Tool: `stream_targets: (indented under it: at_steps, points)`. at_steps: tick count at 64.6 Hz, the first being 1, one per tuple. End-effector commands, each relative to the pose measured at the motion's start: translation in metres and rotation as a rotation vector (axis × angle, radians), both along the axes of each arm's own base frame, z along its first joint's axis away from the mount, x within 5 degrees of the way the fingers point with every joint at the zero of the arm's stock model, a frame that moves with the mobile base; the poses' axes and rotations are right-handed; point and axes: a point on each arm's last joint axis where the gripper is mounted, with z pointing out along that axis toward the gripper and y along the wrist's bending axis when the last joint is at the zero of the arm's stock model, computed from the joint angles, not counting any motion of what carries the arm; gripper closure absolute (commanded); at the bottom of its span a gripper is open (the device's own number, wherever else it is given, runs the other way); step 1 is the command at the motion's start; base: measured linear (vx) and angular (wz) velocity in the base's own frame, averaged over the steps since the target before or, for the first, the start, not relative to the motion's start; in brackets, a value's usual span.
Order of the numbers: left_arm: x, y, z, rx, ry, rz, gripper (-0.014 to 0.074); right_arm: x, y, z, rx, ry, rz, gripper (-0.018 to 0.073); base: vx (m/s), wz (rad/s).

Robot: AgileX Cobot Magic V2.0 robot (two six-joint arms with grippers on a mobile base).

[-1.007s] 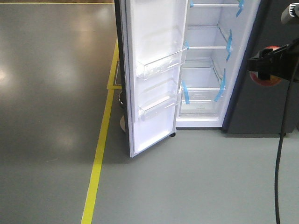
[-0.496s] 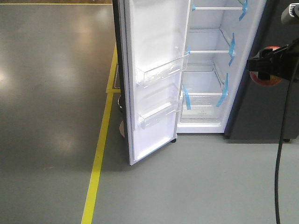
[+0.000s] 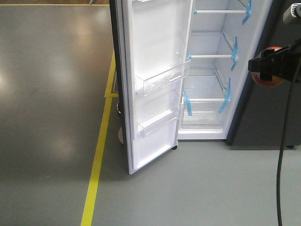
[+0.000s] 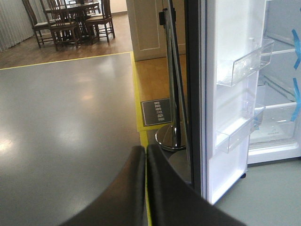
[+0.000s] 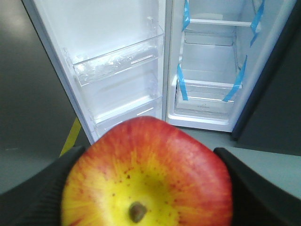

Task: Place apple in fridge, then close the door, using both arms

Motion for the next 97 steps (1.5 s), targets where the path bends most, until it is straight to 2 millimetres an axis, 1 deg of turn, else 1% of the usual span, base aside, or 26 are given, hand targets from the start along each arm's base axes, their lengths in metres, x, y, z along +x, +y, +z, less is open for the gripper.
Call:
stream_targets:
  at_steps: [1, 97]
  points:
    - [0.0007, -0.0007, -0.0018, -0.004, -0.065, -0.008, 0.0602, -0.0036, -0.0019, 0.0265, -0.006, -0.137, -0.018, 0.0443, 0.08, -0.03]
    - [0.0007, -0.0007, -0.0018, -0.004, -0.065, -0.008, 0.0602, -0.0036, -0.0019, 0.0265, -0.006, -0.137, -0.018, 0.0443, 0.06, -0.02]
